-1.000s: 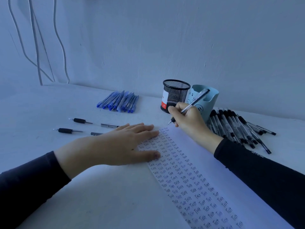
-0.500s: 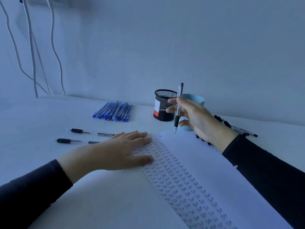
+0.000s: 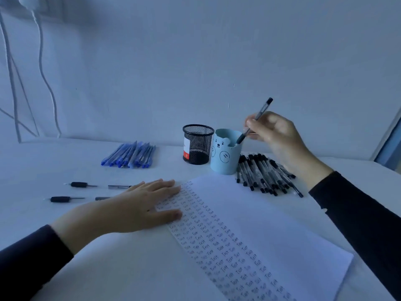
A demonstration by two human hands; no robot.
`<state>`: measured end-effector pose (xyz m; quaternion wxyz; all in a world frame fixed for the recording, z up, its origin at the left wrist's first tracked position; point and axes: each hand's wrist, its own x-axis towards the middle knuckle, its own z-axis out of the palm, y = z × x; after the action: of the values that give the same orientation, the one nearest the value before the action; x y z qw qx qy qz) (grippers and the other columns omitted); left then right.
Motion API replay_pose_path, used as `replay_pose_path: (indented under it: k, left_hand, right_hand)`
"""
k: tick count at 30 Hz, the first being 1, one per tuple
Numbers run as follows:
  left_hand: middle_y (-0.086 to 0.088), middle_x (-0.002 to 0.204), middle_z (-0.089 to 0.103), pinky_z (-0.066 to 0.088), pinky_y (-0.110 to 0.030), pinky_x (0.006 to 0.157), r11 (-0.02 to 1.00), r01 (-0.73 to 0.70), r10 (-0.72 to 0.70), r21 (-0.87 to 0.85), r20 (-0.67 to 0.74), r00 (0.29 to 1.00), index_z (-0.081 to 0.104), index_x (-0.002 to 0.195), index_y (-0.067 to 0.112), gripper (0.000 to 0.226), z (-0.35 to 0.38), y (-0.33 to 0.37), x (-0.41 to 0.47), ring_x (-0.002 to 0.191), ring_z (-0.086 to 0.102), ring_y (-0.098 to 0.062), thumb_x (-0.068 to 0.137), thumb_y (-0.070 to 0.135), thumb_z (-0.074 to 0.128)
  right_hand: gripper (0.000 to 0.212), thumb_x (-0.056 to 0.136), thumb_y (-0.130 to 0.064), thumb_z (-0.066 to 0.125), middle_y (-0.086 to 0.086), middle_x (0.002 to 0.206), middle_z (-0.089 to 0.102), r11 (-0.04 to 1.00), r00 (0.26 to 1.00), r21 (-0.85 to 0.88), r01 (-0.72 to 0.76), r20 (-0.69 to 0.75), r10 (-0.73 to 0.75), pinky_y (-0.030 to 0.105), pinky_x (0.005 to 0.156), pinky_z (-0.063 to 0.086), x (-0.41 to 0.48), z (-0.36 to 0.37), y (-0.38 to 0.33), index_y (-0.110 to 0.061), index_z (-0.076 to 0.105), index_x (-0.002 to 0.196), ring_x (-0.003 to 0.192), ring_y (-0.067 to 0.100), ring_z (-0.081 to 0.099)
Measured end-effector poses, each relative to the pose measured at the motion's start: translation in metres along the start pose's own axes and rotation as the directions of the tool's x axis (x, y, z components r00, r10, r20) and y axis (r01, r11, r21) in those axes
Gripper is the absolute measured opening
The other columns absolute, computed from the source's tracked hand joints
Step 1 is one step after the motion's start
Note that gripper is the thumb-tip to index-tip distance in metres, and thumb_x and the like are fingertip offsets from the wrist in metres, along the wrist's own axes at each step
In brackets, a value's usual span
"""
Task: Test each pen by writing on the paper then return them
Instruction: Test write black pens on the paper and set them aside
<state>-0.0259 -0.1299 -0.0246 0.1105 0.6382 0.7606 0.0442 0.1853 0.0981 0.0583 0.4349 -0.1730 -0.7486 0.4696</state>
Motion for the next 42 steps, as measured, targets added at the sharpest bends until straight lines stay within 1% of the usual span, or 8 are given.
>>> replay_pose_path:
  k: [8, 11, 18, 20, 23, 31, 37, 42]
  left_hand:
    - [0.035, 0.147, 0.002, -0.007, -0.024, 0.114, 1.000, -0.011, 0.011, -0.008, 0.005, 1.000, 0.010, 0.149, 0.051, 0.097, 0.002, -0.003, 0.001, 0.133, -0.007, 0.012, 0.062, 0.096, 0.014]
    - [0.031, 0.153, 0.003, -0.005, -0.026, 0.115, 1.000, -0.008, 0.008, -0.013, 0.004, 1.000, 0.011, 0.149, 0.050, 0.100, 0.001, -0.003, 0.002, 0.133, -0.006, 0.011, 0.060, 0.096, 0.013]
    - [0.024, 0.159, 0.005, -0.001, -0.031, 0.119, 1.000, 0.000, 0.000, -0.004, -0.011, 1.000, 0.011, 0.150, 0.048, 0.097, 0.000, -0.002, 0.000, 0.145, -0.001, 0.000, 0.065, 0.094, 0.015]
    - [0.022, 0.159, 0.007, 0.002, -0.036, 0.121, 1.000, 0.019, -0.019, 0.007, -0.008, 1.000, 0.013, 0.150, 0.048, 0.092, 0.000, 0.000, 0.000, 0.148, 0.001, -0.005, 0.069, 0.090, 0.020]
    - [0.022, 0.158, 0.013, 0.003, -0.034, 0.119, 0.999, -0.003, 0.001, -0.033, -0.055, 0.998, 0.019, 0.150, 0.046, 0.085, -0.004, 0.003, -0.002, 0.147, 0.005, -0.004, 0.074, 0.084, 0.024]
    - [0.011, 0.105, 0.065, 0.044, -0.025, 0.087, 0.954, 0.299, -0.273, 0.013, -0.369, 0.889, 0.069, 0.112, 0.028, 0.021, -0.041, -0.060, -0.015, 0.101, 0.062, -0.015, 0.094, 0.021, 0.061]
    - [0.020, 0.084, 0.061, 0.041, -0.012, 0.069, 0.953, 0.304, -0.295, -0.009, -0.266, 0.918, 0.076, 0.094, 0.029, 0.009, -0.049, -0.073, -0.019, 0.078, 0.056, -0.001, 0.089, 0.027, 0.069]
    - [0.011, 0.083, 0.067, 0.050, -0.027, 0.081, 0.969, 0.246, -0.227, 0.024, -0.306, 0.924, 0.078, 0.091, 0.026, 0.008, -0.043, -0.068, -0.013, 0.085, 0.065, -0.016, 0.086, 0.024, 0.072]
  right_hand:
    - [0.022, 0.085, 0.006, 0.061, 0.005, 0.104, 0.064, 0.709, 0.965, -0.657, 0.256, 0.218, -0.146, 0.017, 0.081, 0.048, -0.021, -0.035, 0.058, -0.014, 0.067, 0.080, 0.092, 0.014, 0.062]
    - [0.004, 0.085, -0.016, 0.062, -0.005, 0.111, 0.060, 0.702, 0.957, -0.673, 0.232, 0.289, -0.040, 0.018, 0.084, 0.041, -0.025, -0.040, 0.066, -0.019, 0.064, 0.086, 0.101, 0.014, 0.060]
    - [0.045, 0.085, -0.059, 0.048, -0.009, 0.105, 0.063, 0.672, 0.940, -0.686, 0.279, 0.338, -0.045, 0.034, 0.121, 0.018, -0.024, -0.036, 0.065, -0.025, 0.060, 0.112, 0.105, 0.009, 0.060]
    - [0.036, 0.088, -0.048, 0.050, -0.010, 0.098, 0.064, 0.627, 0.907, -0.660, 0.413, 0.365, -0.212, 0.029, 0.100, 0.043, -0.024, -0.014, 0.056, -0.020, 0.065, 0.104, 0.090, 0.012, 0.061]
    - [0.023, 0.088, -0.034, 0.051, -0.019, 0.086, 0.058, 0.623, 0.828, -0.552, 0.554, 0.446, -0.342, 0.013, 0.071, 0.042, -0.028, 0.029, 0.045, -0.018, 0.067, 0.094, 0.075, -0.002, 0.055]
    - [0.021, 0.088, -0.029, 0.048, -0.015, 0.088, 0.060, 0.685, 0.797, -0.453, 0.571, 0.507, -0.329, 0.035, 0.070, 0.052, -0.029, 0.077, 0.064, -0.020, 0.067, 0.090, 0.081, 0.004, 0.059]
    - [0.011, 0.082, -0.029, 0.053, -0.018, 0.084, 0.061, 0.717, 0.897, -0.540, 0.442, 0.291, -0.334, 0.027, 0.056, 0.048, -0.040, 0.075, 0.076, -0.029, 0.063, 0.082, 0.070, 0.004, 0.057]
    - [0.013, 0.082, -0.031, 0.051, -0.016, 0.078, 0.059, 0.709, 0.903, -0.560, 0.429, 0.248, -0.350, 0.030, 0.060, 0.050, -0.039, 0.076, 0.077, -0.028, 0.063, 0.080, 0.072, 0.005, 0.056]
